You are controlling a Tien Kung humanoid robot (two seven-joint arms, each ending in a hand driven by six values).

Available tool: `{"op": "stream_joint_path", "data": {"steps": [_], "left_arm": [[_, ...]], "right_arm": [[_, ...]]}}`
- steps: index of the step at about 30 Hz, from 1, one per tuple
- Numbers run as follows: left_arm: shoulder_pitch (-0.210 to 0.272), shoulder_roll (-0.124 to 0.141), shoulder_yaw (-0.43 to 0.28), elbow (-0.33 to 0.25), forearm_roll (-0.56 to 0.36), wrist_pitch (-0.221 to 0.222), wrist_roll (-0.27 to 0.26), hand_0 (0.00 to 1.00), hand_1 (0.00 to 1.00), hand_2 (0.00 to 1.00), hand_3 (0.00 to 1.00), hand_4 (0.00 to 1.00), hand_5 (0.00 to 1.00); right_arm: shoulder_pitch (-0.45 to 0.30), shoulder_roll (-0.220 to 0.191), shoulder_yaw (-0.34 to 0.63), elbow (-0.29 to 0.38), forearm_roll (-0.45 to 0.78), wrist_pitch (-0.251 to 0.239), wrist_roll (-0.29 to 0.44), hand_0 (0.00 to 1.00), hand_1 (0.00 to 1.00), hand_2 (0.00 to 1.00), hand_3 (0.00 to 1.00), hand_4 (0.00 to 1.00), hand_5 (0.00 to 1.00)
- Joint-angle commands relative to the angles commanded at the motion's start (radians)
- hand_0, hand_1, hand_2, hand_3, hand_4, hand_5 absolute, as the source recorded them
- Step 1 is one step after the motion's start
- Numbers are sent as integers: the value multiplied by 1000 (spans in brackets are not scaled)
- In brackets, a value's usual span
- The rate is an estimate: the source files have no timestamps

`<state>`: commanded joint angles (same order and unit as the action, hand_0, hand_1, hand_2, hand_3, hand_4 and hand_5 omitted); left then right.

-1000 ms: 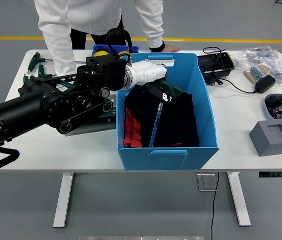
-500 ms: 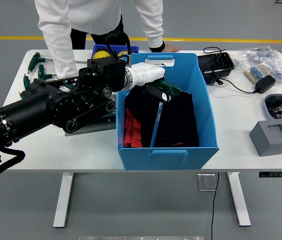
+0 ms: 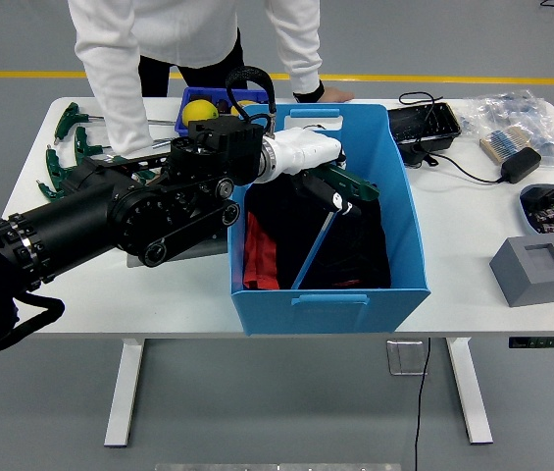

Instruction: Lift tool from toolbox,place it in box,lift tool from toolbox,place it in box

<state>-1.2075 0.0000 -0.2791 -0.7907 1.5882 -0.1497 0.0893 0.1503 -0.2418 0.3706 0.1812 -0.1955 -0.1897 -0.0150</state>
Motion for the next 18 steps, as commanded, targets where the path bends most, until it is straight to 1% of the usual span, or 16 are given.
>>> {"op": "stream_joint_path", "data": {"steps": [4,5,6,10,11,15,16,17,18], "left_arm": [[-2,0,-8,14,12,9,-8,472,500,539,621,998,807],[-4,0,-10,16,16,11,-11,610,628,645,682,998,820],[-5,0,-14,18,26,16,-16,610,628,645,682,998,820],[-6,0,-43,8,94,59,-59,610,628,645,682,998,820],[-5,0,-54,1,110,70,-67,764,781,771,719,998,798],[0,4,-95,-30,164,102,-87,764,781,771,719,998,798],[4,12,-112,-49,183,116,-94,764,781,771,719,998,798],[8,18,-124,-66,198,124,-98,804,827,843,738,998,785],[11,23,-131,-80,209,128,-99,804,827,843,738,998,785]], "right_arm": [[-1,-1,16,2,-28,1,-8,686,668,730,573,781,697],[-1,-1,19,2,-34,1,-9,687,669,730,575,781,697],[-1,-2,21,3,-40,1,-11,687,669,730,575,781,697],[-5,-2,24,4,-45,1,-12,687,669,730,575,781,697],[-6,-2,22,4,-43,0,-11,687,669,730,574,781,696],[-10,-1,21,4,-39,0,-10,687,669,730,574,781,696],[-11,0,21,4,-37,-1,-9,687,669,730,574,781,696],[-12,0,21,3,-36,-1,-9,686,669,730,574,781,697],[-12,1,21,3,-36,-1,-9,686,669,730,574,781,697]]}}
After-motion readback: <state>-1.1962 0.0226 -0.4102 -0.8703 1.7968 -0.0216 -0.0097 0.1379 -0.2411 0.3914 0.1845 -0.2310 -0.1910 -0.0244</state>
